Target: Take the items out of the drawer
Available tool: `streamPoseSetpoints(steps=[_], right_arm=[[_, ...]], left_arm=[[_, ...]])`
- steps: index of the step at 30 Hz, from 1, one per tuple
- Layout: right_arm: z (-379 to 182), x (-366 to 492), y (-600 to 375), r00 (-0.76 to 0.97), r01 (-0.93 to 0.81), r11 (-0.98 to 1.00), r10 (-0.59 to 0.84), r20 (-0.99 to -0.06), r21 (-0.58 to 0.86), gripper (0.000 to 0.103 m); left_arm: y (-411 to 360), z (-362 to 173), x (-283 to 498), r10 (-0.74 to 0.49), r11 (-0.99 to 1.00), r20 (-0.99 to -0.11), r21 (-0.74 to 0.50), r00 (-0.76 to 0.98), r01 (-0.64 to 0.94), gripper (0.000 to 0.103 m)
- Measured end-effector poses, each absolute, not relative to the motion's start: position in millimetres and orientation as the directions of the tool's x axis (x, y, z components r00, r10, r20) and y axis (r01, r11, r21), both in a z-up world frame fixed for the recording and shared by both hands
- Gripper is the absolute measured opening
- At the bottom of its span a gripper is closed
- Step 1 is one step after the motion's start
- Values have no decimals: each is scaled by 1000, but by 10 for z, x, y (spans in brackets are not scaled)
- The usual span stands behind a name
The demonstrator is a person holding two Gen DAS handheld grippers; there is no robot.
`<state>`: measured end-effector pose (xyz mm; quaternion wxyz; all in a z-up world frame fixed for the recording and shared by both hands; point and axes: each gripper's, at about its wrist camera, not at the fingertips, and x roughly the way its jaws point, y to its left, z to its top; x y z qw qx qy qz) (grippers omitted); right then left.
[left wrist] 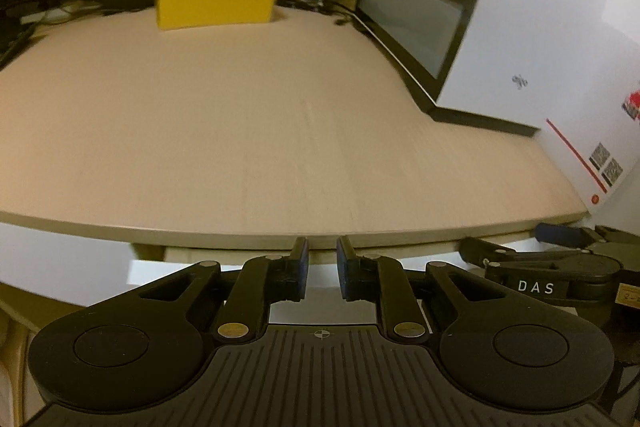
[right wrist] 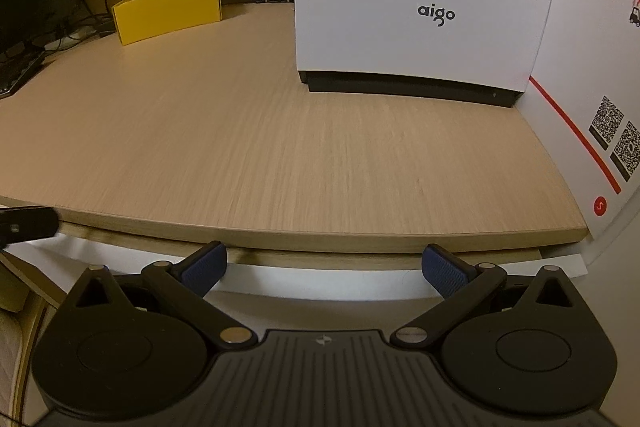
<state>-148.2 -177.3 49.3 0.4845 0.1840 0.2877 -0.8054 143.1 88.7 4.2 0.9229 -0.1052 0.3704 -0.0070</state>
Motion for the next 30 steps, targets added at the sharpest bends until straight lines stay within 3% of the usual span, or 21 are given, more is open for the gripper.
streamPoseSetpoints(steps=[21, 30], right_arm=[[499, -1524, -1746, -470, 882, -368, -662, -584, -294, 103], [523, -1528, -1760, -471, 881, -371, -642, -605, -292, 103]], left_arm=[[728, -18, 1543, -41, 993, -739, -106, 673, -56, 17], [842, -18, 1485, -90, 976, -728, -200, 680, -85, 16]])
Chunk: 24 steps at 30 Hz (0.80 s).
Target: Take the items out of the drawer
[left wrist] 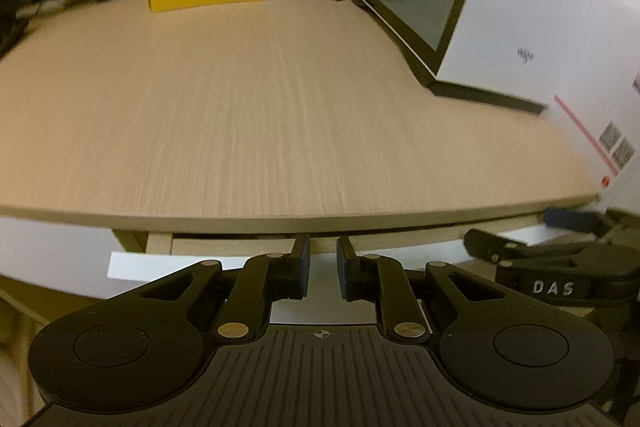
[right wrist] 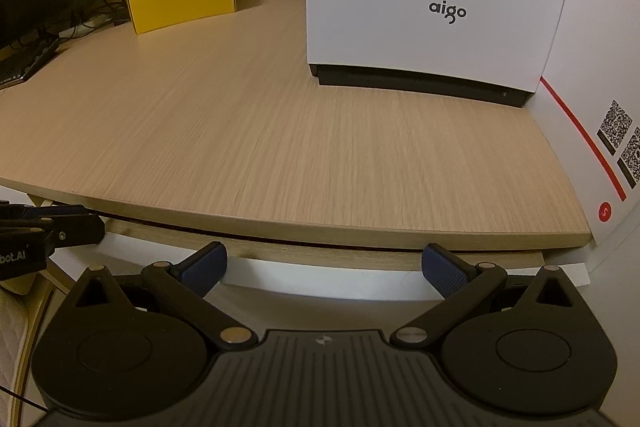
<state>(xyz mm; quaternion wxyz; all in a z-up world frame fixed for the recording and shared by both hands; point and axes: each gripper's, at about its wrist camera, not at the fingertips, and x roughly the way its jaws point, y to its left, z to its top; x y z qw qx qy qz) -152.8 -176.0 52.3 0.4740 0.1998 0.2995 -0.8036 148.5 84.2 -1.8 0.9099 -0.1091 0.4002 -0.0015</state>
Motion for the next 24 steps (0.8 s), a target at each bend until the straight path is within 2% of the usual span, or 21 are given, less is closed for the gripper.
streamPoseSetpoints(steps=[2, 5, 12, 24], right_arm=[[526, -1522, -1759, -472, 881, -372, -640, -606, -293, 103], [527, -1520, -1753, -480, 876, -381, -635, -605, -294, 103], [522, -1516, -1743, -491, 870, -395, -629, -603, -296, 103], [476, -1475, -1723, -567, 817, -502, -611, -553, -283, 103]], left_arm=[[906, -14, 1441, -105, 967, -716, -234, 690, -96, 15], [1021, 33, 1361, -59, 967, -688, -219, 724, -130, 15], [1256, -4, 1381, 6, 968, -710, -172, 705, -181, 15], [1271, -56, 1383, -8, 971, -718, -171, 696, -165, 15]])
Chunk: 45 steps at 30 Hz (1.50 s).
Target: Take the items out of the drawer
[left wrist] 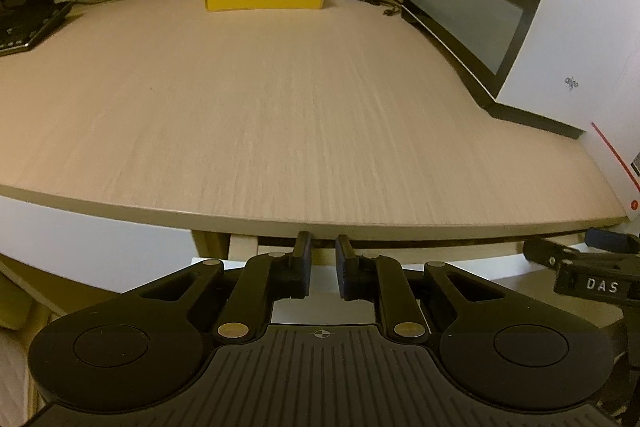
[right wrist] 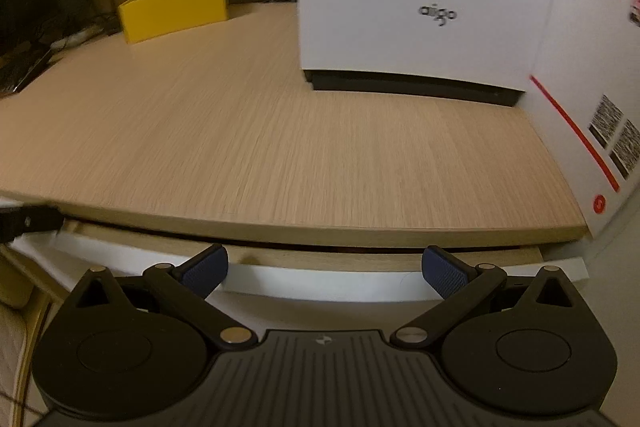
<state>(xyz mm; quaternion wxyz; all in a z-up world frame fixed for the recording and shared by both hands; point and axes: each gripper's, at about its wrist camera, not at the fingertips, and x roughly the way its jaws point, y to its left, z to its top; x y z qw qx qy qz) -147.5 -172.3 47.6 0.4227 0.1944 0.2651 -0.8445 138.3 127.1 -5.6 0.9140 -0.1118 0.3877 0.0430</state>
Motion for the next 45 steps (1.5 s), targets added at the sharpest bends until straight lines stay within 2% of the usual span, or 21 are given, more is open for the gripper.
streamPoseSetpoints(steps=[3, 7, 10, 16, 20, 25, 45], right_arm=[[453, -1473, -1755, -575, 813, -503, -615, -539, -293, 103], [486, -1602, -1808, -544, 824, -502, -568, -618, -265, 103], [481, -1620, -1769, -560, 816, -493, -538, -630, -303, 103], [386, -1449, -1548, -599, 785, -546, -545, -587, -294, 103], [398, -1422, -1414, -580, 797, -541, -560, -592, -269, 103], [322, -1293, -1290, -619, 766, -582, -557, -553, -272, 103], [304, -877, -770, -613, 749, -595, -454, -647, -292, 103]], left_arm=[[1241, -74, 1385, -1, 971, -722, -166, 692, -171, 15], [1189, -87, 1348, -9, 974, -737, -159, 676, -161, 15], [1112, -58, 1281, -22, 975, -743, -164, 669, -151, 14], [814, -93, 1288, -118, 980, -745, -194, 657, -44, 16], [667, -110, 1273, -131, 984, -753, -179, 645, -10, 17], [616, -117, 1216, -123, 984, -766, -177, 631, -23, 17], [391, -81, 446, -141, 985, -793, -173, 593, 2, 18]])
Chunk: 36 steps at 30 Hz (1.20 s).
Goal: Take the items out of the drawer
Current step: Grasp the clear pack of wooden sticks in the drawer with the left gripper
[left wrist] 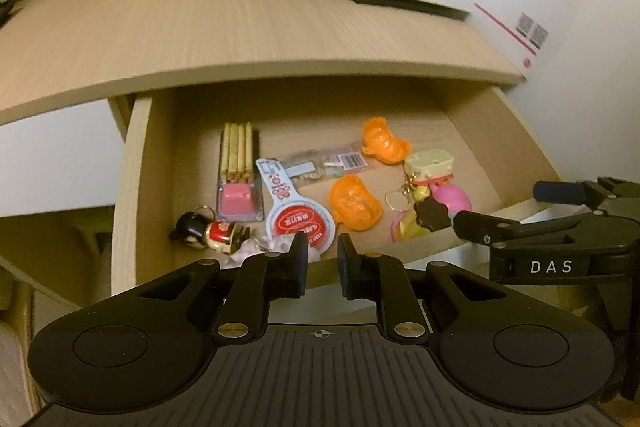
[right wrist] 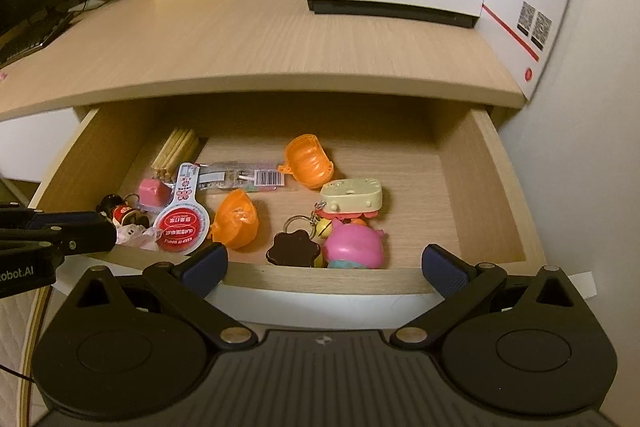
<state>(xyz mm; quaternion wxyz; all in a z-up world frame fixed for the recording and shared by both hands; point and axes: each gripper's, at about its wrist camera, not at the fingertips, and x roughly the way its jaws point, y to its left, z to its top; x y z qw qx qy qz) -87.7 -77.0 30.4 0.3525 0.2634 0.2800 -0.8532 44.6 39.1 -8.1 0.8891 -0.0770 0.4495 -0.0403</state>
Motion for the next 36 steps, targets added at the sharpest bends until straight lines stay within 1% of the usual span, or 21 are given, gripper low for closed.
streamPoseSetpoints(steps=[5, 8, 10, 12, 13, 14, 15, 18, 21, 23, 25, 27, 30, 32, 34, 36], right_arm=[[312, -813, -675, -595, 761, -578, -438, -674, -296, 103], [324, -830, -675, -542, 792, -552, -438, -717, -262, 103], [351, -834, -709, -540, 794, -550, -439, -718, -261, 103], [400, -849, -773, -563, 786, -548, -444, -697, -286, 103], [427, -864, -820, -575, 784, -541, -449, -684, -304, 103], [445, -874, -867, -586, 782, -533, -453, -672, -323, 103], [463, -891, -929, -599, 780, -521, -459, -656, -348, 103], [489, -977, -1113, -620, 776, -492, -477, -623, -395, 103], [469, -1114, -1278, -620, 780, -491, -515, -592, -389, 103], [446, -1215, -1340, -622, 775, -515, -523, -583, -365, 103], [424, -1342, -1383, -592, 791, -525, -525, -611, -314, 103], [406, -1455, -1396, -544, 812, -524, -518, -660, -258, 103], [401, -1573, -1368, -518, 802, -569, -508, -688, -184, 103], [385, -1639, -1362, -499, 798, -584, -502, -706, -148, 103], [366, -1674, -1363, -484, 796, -592, -496, -720, -127, 103], [348, -1683, -1373, -488, 783, -610, -481, -728, -122, 103]], left_arm=[[398, -56, 344, -172, 982, -818, -183, 549, 35, 18], [426, -38, 389, -208, 978, -839, -196, 503, 76, 18], [482, -21, 457, -215, 976, -844, -202, 491, 80, 18], [562, 12, 545, -155, 986, -828, -168, 539, 27, 18], [601, 6, 626, -76, 979, -824, -169, 562, -115, 18], [661, -16, 714, -52, 978, -828, -155, 558, -140, 18], [717, -48, 809, -15, 969, -833, -149, 553, -198, 18], [819, -178, 1102, 53, 970, -836, -86, 546, -227, 18], [834, -308, 1377, 105, 971, -831, -34, 546, -239, 19], [861, -406, 1533, 117, 965, -842, -29, 526, -262, 19], [859, -475, 1629, 127, 964, -849, -16, 513, -264, 21], [857, -566, 1704, 156, 963, -858, 23, 489, -267, 21], [868, -667, 1781, 171, 960, -874, 45, 454, -276, 20], [861, -682, 1817, 187, 961, -872, 67, 452, -269, 17], [835, -673, 1875, 172, 964, -873, 53, 457, -262, 17], [861, -672, 1887, 131, 967, -876, 9, 465, -256, 17]])
